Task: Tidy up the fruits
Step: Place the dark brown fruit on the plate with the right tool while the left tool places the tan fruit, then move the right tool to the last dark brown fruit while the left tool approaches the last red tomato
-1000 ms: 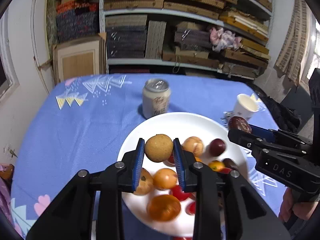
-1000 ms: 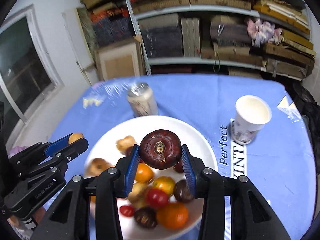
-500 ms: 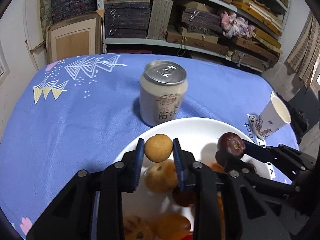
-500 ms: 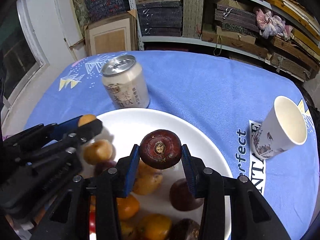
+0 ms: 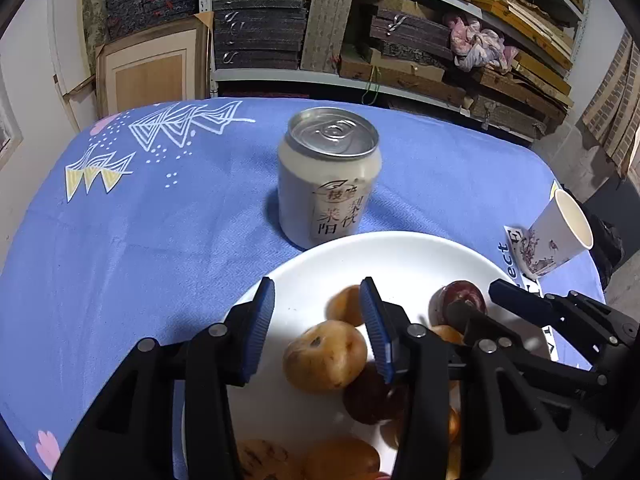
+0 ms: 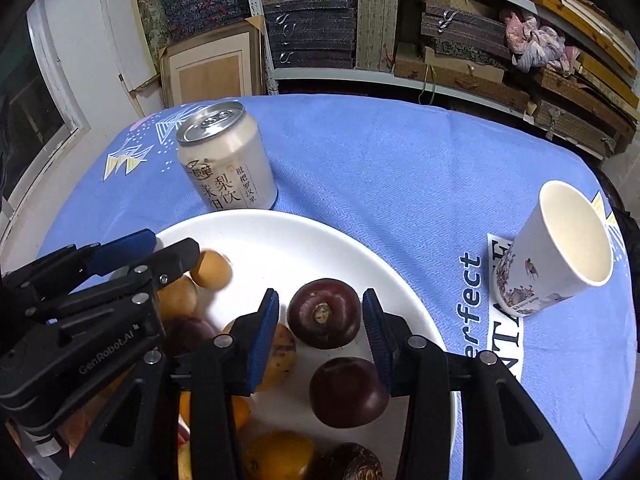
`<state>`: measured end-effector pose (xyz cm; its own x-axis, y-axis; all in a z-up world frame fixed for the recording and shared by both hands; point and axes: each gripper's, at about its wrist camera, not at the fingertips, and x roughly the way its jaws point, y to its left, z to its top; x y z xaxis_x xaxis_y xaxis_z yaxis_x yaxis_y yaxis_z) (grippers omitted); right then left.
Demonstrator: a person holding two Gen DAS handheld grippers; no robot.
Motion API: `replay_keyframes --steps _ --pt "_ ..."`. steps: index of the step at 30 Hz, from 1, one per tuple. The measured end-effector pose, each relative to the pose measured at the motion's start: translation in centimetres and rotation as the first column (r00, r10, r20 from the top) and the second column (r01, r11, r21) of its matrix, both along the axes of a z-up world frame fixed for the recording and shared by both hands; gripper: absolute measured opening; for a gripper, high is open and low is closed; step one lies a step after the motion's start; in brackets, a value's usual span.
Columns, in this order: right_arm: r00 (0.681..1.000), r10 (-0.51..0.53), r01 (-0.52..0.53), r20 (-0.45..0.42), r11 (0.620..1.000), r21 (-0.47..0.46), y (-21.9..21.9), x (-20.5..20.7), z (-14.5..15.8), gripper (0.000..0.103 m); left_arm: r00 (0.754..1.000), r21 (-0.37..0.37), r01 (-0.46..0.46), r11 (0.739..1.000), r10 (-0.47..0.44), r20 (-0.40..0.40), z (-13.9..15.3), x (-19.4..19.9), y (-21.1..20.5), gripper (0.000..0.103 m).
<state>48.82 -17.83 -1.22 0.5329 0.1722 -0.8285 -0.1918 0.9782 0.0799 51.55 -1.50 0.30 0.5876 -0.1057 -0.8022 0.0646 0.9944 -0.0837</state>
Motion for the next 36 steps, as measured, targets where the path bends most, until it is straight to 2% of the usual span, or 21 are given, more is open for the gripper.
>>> replay_keyframes --steps 7,10,12,17,19,20,22,24,26,29,31,33,36 --pt "0.998 0.011 -0.012 0.066 1.0 0.02 -0.5 -3.2 3.9 0.045 0.998 -0.021 -0.025 0.999 0.026 0.06 3.8 -3.5 1.3 0.043" --pt "0.993 0.019 -0.024 0.114 0.999 0.037 -1.1 -6.3 6.4 0.051 0.994 -0.024 -0.025 0.999 0.027 0.106 6.3 -7.0 1.8 0.044" --pt "0.989 0.029 -0.036 0.147 0.998 0.046 -1.5 -9.0 7.7 0.054 0.991 -0.016 -0.017 1.0 0.019 0.13 7.3 -9.4 1.9 0.05" --pt "0.977 0.042 -0.064 0.21 0.993 0.1 -2.6 -16.5 9.5 0.057 0.98 0.015 -0.023 1.0 0.02 0.2 8.4 -17.6 2.3 0.055" --pt "0.972 0.043 -0.076 0.232 0.988 0.136 -3.1 -19.8 9.8 0.063 0.975 0.016 -0.029 0.999 0.025 0.219 7.9 -20.9 2.6 0.06" --pt "0.97 0.047 -0.085 0.239 0.985 0.153 -3.3 -21.3 9.7 0.064 0.975 0.013 -0.036 0.999 0.032 0.222 7.3 -22.9 2.7 0.066" --pt "0.965 0.054 -0.103 0.258 0.979 0.179 -3.8 -24.6 9.2 0.068 0.973 0.018 -0.048 0.999 0.043 0.226 5.9 -26.2 2.7 0.07" --pt "0.961 0.05 -0.105 0.272 0.976 0.193 -4.1 -27.5 7.9 0.072 0.975 0.003 -0.043 0.999 0.041 0.22 3.9 -29.4 2.5 0.077" --pt "0.96 0.037 -0.095 0.277 0.976 0.198 -4.3 -29.5 6.3 0.076 0.98 0.0 -0.044 0.999 0.043 0.197 1.7 -31.1 2.3 0.078" --pt "0.953 0.001 -0.062 0.303 0.979 0.192 -4.8 -31.4 3.7 0.082 0.989 0.053 -0.027 0.998 0.019 0.146 -0.7 -31.4 1.2 0.078" --pt "0.928 -0.059 -0.004 0.368 0.986 0.168 -5.6 -32.3 2.2 0.084 0.99 0.074 -0.022 0.997 0.011 0.143 -0.9 -30.9 0.7 0.078" --pt "0.926 -0.098 0.056 0.364 0.991 0.125 -6.1 -32.1 1.7 0.086 0.989 0.103 -0.012 0.995 -0.004 0.151 -0.9 -30.2 0.1 0.078" --pt "0.925 -0.132 0.077 0.357 0.983 0.165 -7.3 -31.7 1.5 0.093 0.987 0.128 -0.019 0.992 -0.001 0.159 -1.0 -28.6 -0.5 0.078"
